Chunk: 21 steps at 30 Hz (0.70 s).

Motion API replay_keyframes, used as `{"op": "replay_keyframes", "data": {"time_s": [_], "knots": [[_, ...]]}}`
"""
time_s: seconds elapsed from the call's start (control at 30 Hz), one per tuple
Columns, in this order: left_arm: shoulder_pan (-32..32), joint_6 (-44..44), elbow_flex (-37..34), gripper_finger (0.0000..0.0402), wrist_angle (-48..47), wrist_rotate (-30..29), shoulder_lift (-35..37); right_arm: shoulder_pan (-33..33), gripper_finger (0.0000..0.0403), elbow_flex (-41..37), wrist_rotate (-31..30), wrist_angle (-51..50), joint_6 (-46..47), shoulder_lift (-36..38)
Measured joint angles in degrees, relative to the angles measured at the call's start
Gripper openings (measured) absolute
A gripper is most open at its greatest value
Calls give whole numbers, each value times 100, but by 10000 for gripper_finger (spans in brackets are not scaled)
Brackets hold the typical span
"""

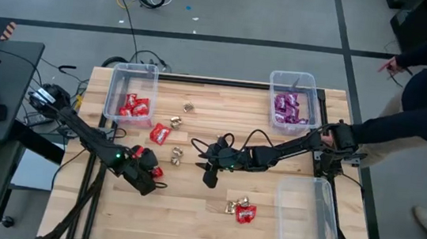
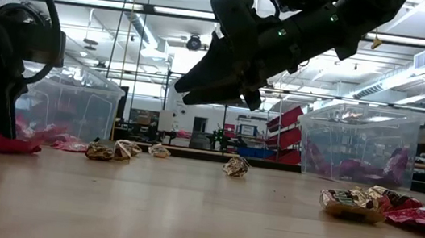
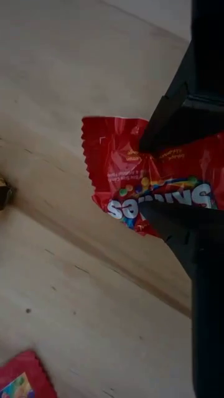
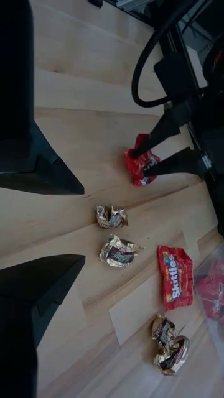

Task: Sort candy
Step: Put the red candy into the top left transparent bin

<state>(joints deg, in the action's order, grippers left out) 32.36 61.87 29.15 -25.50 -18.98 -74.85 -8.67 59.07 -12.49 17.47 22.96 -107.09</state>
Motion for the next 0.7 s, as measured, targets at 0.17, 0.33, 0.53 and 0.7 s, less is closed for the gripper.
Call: {"op": "replay_keyframes", "data": {"time_s": [0.17,0.33,0.53,0.7], "knots": [[0,-2,0,154,0,0,0,0,151,0,0,1,0,0],[0,-7,0,144,-7,3,-2,0,151,0,0,2,0,0],[0,-26,-2,114,-15,61,-2,0,151,0,0,0,0,0],[0,-30,-2,83,-17,65,-1,0,151,0,0,0,0,0]]}}
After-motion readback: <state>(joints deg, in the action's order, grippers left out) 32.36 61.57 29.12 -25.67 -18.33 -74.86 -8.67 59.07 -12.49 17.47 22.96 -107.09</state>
